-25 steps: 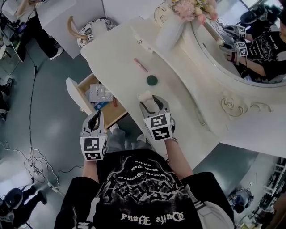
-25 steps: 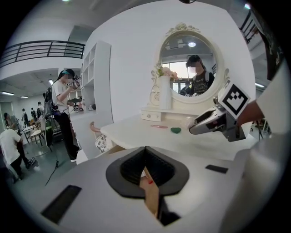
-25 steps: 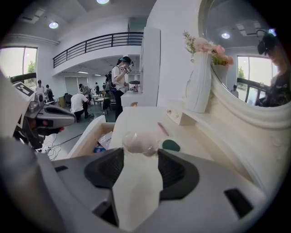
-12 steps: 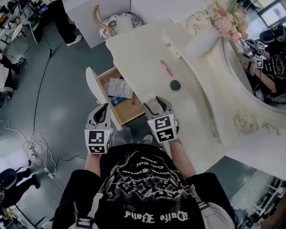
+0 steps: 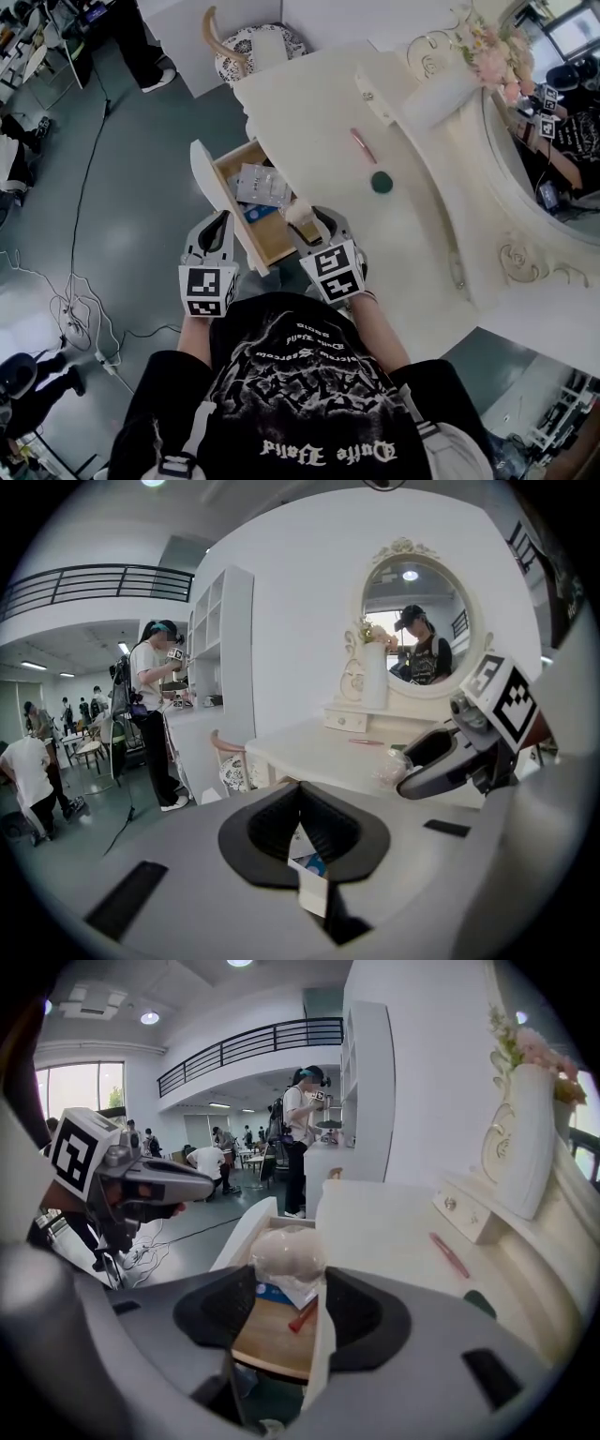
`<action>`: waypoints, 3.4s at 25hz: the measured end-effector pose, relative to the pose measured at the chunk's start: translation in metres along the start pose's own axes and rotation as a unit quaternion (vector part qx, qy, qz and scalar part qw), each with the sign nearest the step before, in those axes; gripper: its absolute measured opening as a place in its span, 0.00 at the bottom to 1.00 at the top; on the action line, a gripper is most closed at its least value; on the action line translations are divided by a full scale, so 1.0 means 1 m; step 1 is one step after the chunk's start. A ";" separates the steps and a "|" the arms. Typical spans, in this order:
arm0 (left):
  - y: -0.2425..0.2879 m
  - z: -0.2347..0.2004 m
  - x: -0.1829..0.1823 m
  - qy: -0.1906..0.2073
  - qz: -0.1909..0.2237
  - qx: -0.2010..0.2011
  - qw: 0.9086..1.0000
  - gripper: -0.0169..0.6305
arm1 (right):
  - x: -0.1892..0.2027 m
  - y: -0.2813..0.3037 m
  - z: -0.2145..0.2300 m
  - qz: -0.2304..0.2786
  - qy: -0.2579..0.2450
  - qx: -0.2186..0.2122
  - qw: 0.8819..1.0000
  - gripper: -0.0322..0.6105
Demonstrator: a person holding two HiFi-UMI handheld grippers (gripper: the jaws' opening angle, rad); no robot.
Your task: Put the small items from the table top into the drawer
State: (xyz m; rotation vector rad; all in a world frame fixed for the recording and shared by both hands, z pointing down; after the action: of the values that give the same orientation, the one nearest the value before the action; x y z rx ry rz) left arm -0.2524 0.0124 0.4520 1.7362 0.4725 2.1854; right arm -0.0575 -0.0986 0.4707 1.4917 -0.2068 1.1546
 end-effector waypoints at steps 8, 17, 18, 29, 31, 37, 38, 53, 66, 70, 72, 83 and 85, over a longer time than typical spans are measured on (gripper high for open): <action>0.000 -0.026 0.008 -0.005 -0.001 -0.006 1.000 0.05 | -0.002 0.029 -0.023 -0.025 0.006 -0.020 0.999 0.42; -0.002 -0.054 0.018 -0.007 -0.006 -0.010 1.000 0.05 | 0.005 0.065 -0.041 -0.081 -0.019 -0.015 0.996 0.42; -0.003 -0.057 0.020 -0.007 -0.008 -0.010 1.000 0.05 | 0.007 0.069 -0.043 -0.087 -0.022 -0.015 0.996 0.42; -0.008 -0.096 0.033 -0.004 -0.019 -0.019 1.000 0.05 | 0.015 0.108 -0.041 -0.124 0.030 0.003 0.992 0.42; -0.007 -0.102 0.036 -0.007 -0.020 -0.021 1.000 0.05 | 0.016 0.115 -0.040 -0.135 0.030 0.006 0.990 0.42; -0.002 -0.109 0.039 -0.013 -0.022 -0.017 1.000 0.05 | 0.020 0.129 -0.034 -0.163 0.027 0.011 0.986 0.42; -0.001 -0.110 0.040 -0.013 -0.023 -0.017 1.000 0.05 | 0.020 0.131 -0.033 -0.166 0.029 0.010 0.986 0.43; 0.005 -0.129 0.043 -0.002 -0.048 -0.021 0.999 0.05 | 0.035 0.164 -0.028 -0.206 0.090 0.005 0.974 0.44; 0.005 -0.137 0.048 -0.001 -0.064 -0.036 0.997 0.05 | 0.049 0.176 -0.022 -0.239 0.118 0.006 0.964 0.46; 0.005 -0.136 0.048 -0.005 -0.060 -0.036 0.998 0.05 | 0.051 0.175 -0.022 -0.236 0.141 0.001 0.961 0.50; 0.006 -0.136 0.047 -0.007 -0.059 -0.035 0.998 0.05 | 0.051 0.173 -0.023 -0.234 0.148 0.003 0.961 0.51; 0.008 -0.122 0.044 -0.008 -0.051 -0.024 0.998 0.05 | 0.042 0.159 -0.018 -0.193 0.163 0.008 0.968 0.61; 0.007 -0.119 0.044 -0.008 -0.049 -0.024 0.999 0.05 | 0.040 0.157 -0.019 -0.186 0.160 0.003 0.969 0.62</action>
State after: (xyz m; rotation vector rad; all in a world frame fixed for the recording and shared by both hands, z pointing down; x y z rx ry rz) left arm -0.3781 0.0178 0.4682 1.6700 0.4868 2.0966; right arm -0.1559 -0.1124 0.5997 1.2586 0.2874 1.0667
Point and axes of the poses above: the fingertips, and each gripper's own axes: y forward along the fingers, z to its right, x out of its underside, the point moved 10 cm from there along -y, backward along the fingers, and after that the axes turned 12 degrees about y, right-handed, at the moved point
